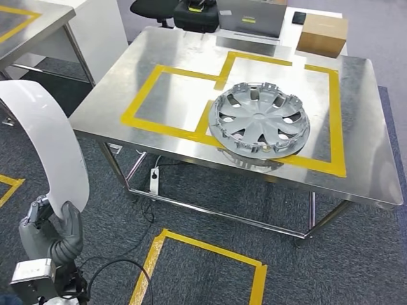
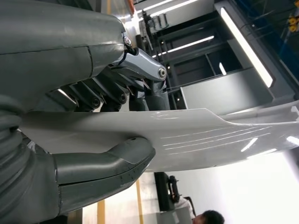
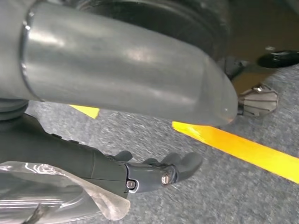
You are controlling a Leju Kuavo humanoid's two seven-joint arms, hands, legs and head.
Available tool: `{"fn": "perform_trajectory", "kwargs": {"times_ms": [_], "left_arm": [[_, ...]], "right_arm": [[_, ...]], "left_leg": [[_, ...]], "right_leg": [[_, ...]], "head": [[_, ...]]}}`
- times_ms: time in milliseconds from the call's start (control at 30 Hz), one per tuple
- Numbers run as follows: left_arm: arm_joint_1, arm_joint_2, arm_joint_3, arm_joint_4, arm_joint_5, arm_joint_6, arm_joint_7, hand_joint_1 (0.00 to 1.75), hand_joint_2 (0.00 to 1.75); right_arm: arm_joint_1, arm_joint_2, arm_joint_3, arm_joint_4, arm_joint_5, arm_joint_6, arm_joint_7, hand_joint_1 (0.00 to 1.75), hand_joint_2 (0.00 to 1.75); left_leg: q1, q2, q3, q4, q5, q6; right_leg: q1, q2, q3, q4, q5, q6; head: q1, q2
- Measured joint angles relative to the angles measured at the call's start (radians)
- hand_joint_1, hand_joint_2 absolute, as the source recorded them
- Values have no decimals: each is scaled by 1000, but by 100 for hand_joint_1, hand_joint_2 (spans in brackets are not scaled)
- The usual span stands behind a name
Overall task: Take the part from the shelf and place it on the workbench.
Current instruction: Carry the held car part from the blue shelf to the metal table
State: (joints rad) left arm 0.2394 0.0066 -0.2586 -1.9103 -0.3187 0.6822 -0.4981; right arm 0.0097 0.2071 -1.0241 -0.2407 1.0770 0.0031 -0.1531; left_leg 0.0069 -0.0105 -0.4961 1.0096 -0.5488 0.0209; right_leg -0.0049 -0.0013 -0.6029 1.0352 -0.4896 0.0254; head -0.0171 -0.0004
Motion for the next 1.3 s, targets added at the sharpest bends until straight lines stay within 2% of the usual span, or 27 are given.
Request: {"fn": "perform_trajectory", "kwargs": {"times_ms": [67,133,200,233,300,333,367,433,467,500,600,633,667,700,767,800,833,867,900,933,967,1000,1033,1100,1167,1233,1300], "left_arm": [[0,0,0,0,0,0,2,175,175],[0,0,0,-1,0,0,3,175,175],[0,1,0,-1,0,0,4,175,175],[0,1,0,-1,0,0,4,175,175],[2,3,-1,-1,1,0,6,175,175],[2,4,-1,-1,1,0,6,175,175],[2,5,-1,-1,1,0,7,175,175],[2,6,-1,-1,2,0,8,175,175],[2,7,-1,-1,2,0,8,175,175],[3,7,-2,-1,2,0,9,175,175],[6,8,-1,-2,2,0,10,175,175],[6,8,-1,-2,1,0,10,175,175],[5,8,-1,-3,1,0,10,175,175],[5,8,-1,-3,1,0,10,175,175],[4,8,-1,-3,0,0,9,175,175],[5,8,-1,-3,0,0,9,175,175],[5,8,-1,-3,0,0,9,175,175],[5,8,-1,-3,0,0,9,175,175],[5,8,-1,-3,0,0,9,175,175],[4,8,-1,-3,0,0,9,175,175],[4,8,-1,-3,0,0,10,175,175],[4,8,-2,-3,0,0,10,175,175],[3,8,-2,-3,0,0,10,175,175],[3,8,-2,-3,0,0,11,175,175],[1,8,-3,-3,-1,-1,13,175,175],[0,8,-3,-3,-1,-1,14,175,175],[0,9,-4,-2,-1,-1,16,175,175]], "right_arm": [[2,0,-1,0,1,0,0,0,0],[5,2,-2,0,1,0,0,0,0],[5,3,-5,0,2,1,0,0,0],[5,3,-6,0,2,1,0,0,0],[6,3,-8,0,4,3,0,0,0],[7,3,-9,0,5,3,0,0,0],[8,3,-11,0,7,3,0,0,0],[9,4,-14,0,10,4,0,0,0],[8,5,-15,0,11,4,0,0,0],[7,5,-16,0,12,5,0,0,0],[5,5,-17,-1,16,6,-1,0,0],[4,5,-17,-1,18,6,-2,0,0],[2,5,-17,-1,18,6,-2,0,0],[0,5,-17,-1,19,7,-2,0,0],[-1,5,-17,-1,20,8,-3,0,0],[0,5,-17,-1,20,8,-3,0,0],[2,5,-17,-1,21,9,-3,0,0],[4,5,-17,-1,22,9,-3,0,0],[5,5,-17,-1,22,9,-3,0,0],[6,5,-17,-1,23,9,-3,0,0],[7,4,-18,-1,24,10,-3,0,0],[7,4,-20,-1,25,10,-4,0,0],[7,4,-21,-1,27,10,-4,0,0],[7,5,-23,-1,29,12,-5,0,0],[7,6,-24,-1,31,13,-6,0,0],[5,6,-25,-1,34,14,-6,0,0],[6,6,-26,-1,36,14,-6,0,0]], "left_leg": [[-1,0,5,4,-2,-11],[-1,1,-11,49,1,-20],[2,2,-73,156,-19,-30],[3,3,-112,215,-42,-35],[5,3,-174,285,-80,-40],[6,3,-185,279,-72,-41],[6,3,-183,243,-42,-41],[5,5,-159,129,47,-36],[2,6,-149,84,72,-30],[0,7,-142,57,85,-24],[-3,6,-124,31,82,0],[-1,5,-113,25,80,6],[1,5,-102,20,78,12],[2,5,-93,17,73,15],[1,5,-78,16,57,20],[0,4,-69,16,47,20],[-1,2,-56,16,37,21],[-2,1,-41,16,26,21],[-4,0,-25,15,14,20],[-5,0,-10,14,3,18],[-5,-1,3,13,-8,15],[-5,-2,11,9,-17,9],[-5,-2,17,8,-20,3],[-6,-3,24,10,-17,-8],[-6,-2,4,64,-8,-18],[-3,0,-60,172,-30,-28],[0,0,-132,260,-85,-36]], "right_leg": [[1,0,12,-14,-5,-12],[-4,-1,30,-24,-6,-21],[-7,-2,51,-32,-16,-30],[-7,-2,61,-33,-24,-33],[-7,0,81,-33,-42,-34],[-7,1,95,-33,-52,-33],[-8,1,110,-33,-63,-30],[-7,2,136,-33,-85,-23],[-7,1,142,-34,-95,-18],[-6,1,144,-38,-102,-13],[-6,-2,165,-48,-107,7],[-6,-2,164,-32,-105,11],[-6,-1,144,3,-107,14],[-6,-1,104,62,-115,16],[-6,-1,7,190,-159,18],[-5,0,-33,227,-185,18],[-5,0,-58,232,-197,17],[-4,0,-66,206,-183,14],[-3,0,-62,154,-142,9],[-2,1,-53,98,-82,3],[1,1,-44,49,-35,-2],[4,2,-35,18,-1,-8],[7,2,-31,5,14,-13],[7,3,-13,-8,12,-21],[1,3,11,-19,8,-29],[-2,4,33,-24,-5,-36],[-2,4,51,-24,-21,-38]], "head": [[0,0],[-2,0],[-4,0],[-5,0],[-4,0],[-4,0],[-4,0],[-4,0],[-3,0],[-3,0],[-2,0],[0,0],[3,0],[6,0],[11,0],[11,0],[12,0],[12,0],[12,0],[11,0],[10,0],[9,0],[8,0],[6,0],[2,0],[-2,0],[-3,0]]}}
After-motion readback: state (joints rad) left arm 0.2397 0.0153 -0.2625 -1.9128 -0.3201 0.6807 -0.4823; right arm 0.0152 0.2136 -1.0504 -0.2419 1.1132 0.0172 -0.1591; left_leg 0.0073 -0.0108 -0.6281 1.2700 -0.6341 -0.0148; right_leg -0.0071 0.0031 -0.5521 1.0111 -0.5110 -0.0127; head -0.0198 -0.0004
